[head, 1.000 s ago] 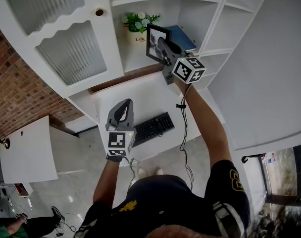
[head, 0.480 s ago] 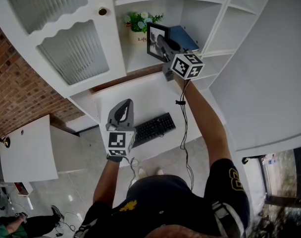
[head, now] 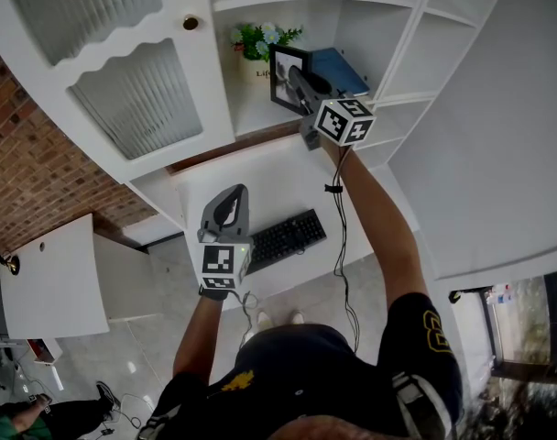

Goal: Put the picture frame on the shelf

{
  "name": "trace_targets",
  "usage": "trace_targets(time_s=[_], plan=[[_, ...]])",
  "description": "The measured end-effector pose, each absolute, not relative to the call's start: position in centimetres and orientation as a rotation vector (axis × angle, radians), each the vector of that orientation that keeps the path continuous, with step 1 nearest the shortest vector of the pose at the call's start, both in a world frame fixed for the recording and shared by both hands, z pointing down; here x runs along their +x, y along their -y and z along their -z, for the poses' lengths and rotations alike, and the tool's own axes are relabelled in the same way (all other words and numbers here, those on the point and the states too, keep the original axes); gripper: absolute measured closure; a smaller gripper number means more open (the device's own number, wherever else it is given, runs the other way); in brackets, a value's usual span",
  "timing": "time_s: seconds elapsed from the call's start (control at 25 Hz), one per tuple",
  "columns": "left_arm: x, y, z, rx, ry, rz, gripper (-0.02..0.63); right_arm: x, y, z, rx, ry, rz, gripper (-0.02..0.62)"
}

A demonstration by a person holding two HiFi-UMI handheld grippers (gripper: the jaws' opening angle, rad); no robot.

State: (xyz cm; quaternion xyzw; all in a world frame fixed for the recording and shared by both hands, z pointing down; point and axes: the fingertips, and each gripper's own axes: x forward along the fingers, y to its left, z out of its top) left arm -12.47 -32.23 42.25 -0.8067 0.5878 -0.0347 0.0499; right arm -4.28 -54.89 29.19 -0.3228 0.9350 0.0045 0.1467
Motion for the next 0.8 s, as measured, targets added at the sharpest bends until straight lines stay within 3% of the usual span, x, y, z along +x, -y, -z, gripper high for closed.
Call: trace_targets(time_s=[0.8], plan=[[-11.6,33.2,-42.2,-2.479,-1.762,0.104,0.588,-4.8,55.1,-29.7,-0.886,-2.769,-0.045,0.553]])
